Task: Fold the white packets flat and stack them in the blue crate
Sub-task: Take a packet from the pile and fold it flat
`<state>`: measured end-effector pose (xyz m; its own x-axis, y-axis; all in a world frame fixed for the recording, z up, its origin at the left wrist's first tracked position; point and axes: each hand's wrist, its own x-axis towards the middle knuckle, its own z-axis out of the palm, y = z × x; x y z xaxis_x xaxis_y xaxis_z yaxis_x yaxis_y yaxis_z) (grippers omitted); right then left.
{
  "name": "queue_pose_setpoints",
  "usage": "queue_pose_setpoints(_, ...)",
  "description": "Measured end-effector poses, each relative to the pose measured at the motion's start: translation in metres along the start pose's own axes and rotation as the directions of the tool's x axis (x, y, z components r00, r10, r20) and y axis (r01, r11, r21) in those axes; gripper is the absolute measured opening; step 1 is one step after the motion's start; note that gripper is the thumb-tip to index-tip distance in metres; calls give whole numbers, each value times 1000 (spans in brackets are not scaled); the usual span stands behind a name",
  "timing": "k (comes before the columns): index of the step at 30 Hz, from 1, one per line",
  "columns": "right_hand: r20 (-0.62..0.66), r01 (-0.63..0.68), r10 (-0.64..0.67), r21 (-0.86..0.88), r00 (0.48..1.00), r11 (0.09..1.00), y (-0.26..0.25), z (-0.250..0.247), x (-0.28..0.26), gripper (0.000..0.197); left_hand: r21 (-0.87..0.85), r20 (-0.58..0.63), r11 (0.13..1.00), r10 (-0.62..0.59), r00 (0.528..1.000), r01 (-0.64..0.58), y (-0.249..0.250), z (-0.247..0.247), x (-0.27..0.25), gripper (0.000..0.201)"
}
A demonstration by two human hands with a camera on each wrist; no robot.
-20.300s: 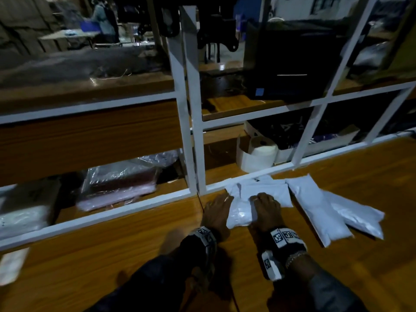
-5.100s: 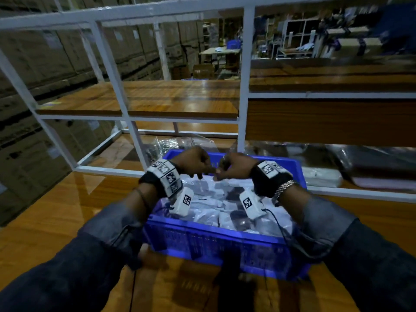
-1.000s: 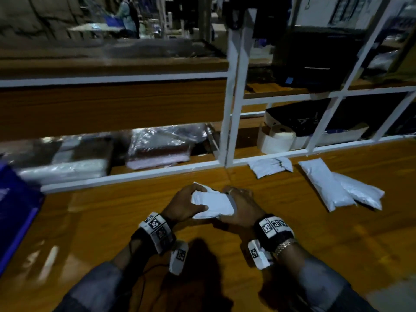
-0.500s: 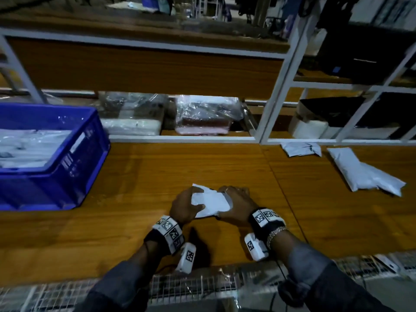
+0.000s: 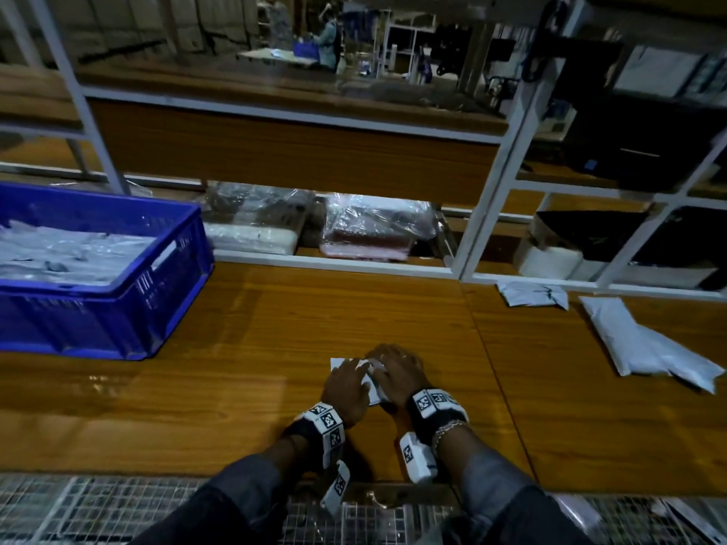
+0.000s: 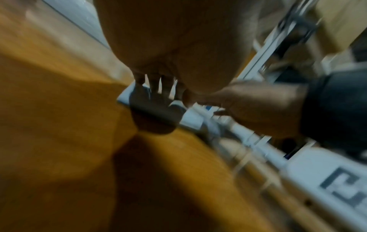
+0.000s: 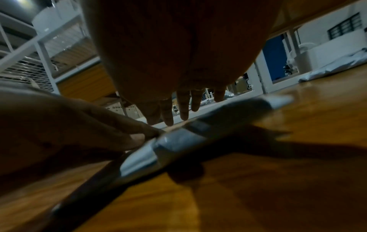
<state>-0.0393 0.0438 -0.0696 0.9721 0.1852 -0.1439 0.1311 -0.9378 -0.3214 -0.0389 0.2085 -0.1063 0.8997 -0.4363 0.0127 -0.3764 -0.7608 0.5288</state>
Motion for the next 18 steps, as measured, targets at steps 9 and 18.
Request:
queue_pose_setpoints(9, -11, -144, 143, -123, 990, 982, 3, 46, 0, 60, 260, 159, 966, -52, 986, 9, -21, 26, 31, 66)
queue_pose_setpoints(18, 10, -149, 150, -71, 989, 986, 8, 49, 6, 60, 309, 195, 950, -114, 974, 49, -11, 19, 28, 73)
